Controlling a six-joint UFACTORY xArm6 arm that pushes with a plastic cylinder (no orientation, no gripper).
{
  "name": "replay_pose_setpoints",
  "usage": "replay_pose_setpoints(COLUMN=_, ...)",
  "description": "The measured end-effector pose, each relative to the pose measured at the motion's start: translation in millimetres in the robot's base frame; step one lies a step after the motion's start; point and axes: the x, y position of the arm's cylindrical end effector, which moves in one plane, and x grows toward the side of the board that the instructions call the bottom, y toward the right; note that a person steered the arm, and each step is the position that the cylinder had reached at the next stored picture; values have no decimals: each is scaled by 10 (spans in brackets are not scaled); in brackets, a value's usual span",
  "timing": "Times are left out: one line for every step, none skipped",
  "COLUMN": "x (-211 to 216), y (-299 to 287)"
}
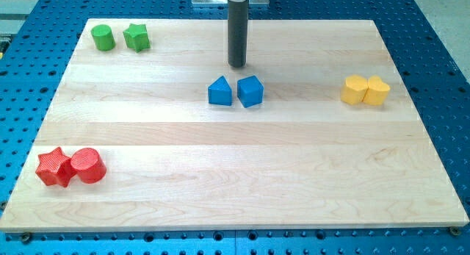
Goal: Move the blue cube to the bottom right of the blue triangle
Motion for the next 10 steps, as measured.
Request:
replay_pose_setpoints(x=0, y=82)
replay_pose_setpoints(x=0, y=116)
replay_pose_setpoints(x=0, y=117)
replay_pose_setpoints(x=0, y=129)
replay_pose_setpoints(x=0, y=174)
replay_pose_setpoints(x=84, y=-135)
replay_pose_setpoints(x=304, y=120)
replay_pose_setpoints(x=363, y=357)
replay_pose_setpoints(x=995, y=374)
replay_pose_setpoints(x=1093, y=560)
